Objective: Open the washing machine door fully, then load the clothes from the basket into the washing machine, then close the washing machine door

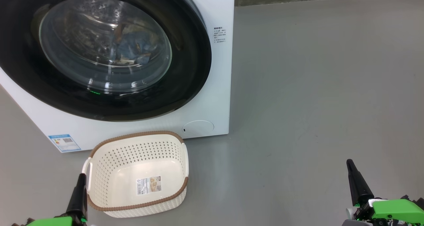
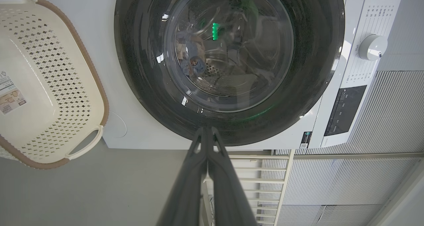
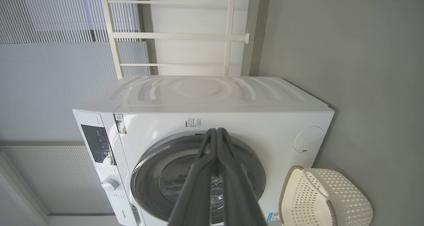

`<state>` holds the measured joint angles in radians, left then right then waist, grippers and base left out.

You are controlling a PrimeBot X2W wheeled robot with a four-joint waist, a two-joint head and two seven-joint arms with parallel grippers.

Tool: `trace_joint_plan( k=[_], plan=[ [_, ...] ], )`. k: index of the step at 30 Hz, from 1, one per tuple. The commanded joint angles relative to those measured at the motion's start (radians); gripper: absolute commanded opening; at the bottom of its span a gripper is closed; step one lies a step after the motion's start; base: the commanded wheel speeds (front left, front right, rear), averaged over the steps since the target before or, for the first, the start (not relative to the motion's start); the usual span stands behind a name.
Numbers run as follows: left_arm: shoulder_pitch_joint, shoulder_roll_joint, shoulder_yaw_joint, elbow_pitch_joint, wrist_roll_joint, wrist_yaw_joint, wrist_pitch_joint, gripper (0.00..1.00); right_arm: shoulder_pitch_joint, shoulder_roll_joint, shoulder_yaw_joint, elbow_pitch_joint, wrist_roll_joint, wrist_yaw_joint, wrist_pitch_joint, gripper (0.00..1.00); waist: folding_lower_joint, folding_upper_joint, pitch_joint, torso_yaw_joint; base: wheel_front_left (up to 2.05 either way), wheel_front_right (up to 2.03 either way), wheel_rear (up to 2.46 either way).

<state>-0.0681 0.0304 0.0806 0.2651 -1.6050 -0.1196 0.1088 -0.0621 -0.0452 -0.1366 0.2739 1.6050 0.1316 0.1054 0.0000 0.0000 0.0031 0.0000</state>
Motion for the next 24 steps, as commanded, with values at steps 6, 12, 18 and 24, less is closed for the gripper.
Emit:
trace_joint_plan(
  k=[6,12,18,24],
  plan=[
    [-0.04,0.02,0.033,-0.02,-0.004,-0.011,0.004,0.0,-0.046,-0.005,0.023,-0.029,0.004,-0.001,0.008,0.0,0.0,0.0,0.0,0.0,0.0,0.0,0.0],
    [-0.04,0.02,0.033,-0.02,-0.004,-0.011,0.004,0.0,-0.046,-0.005,0.023,-0.029,0.004,-0.001,0.008,0.0,0.0,0.0,0.0,0.0,0.0,0.0,0.0],
    [-0.04,0.02,0.033,-0.02,-0.004,-0.011,0.004,0.0,-0.046,-0.005,0.023,-0.029,0.004,-0.001,0.008,0.0,0.0,0.0,0.0,0.0,0.0,0.0,0.0],
    [-0.04,0.02,0.033,-0.02,-0.004,-0.011,0.004,0.0,-0.046,-0.005,0.023,-0.029,0.004,-0.001,0.008,0.0,0.0,0.0,0.0,0.0,0.0,0.0,0.0]
  ],
)
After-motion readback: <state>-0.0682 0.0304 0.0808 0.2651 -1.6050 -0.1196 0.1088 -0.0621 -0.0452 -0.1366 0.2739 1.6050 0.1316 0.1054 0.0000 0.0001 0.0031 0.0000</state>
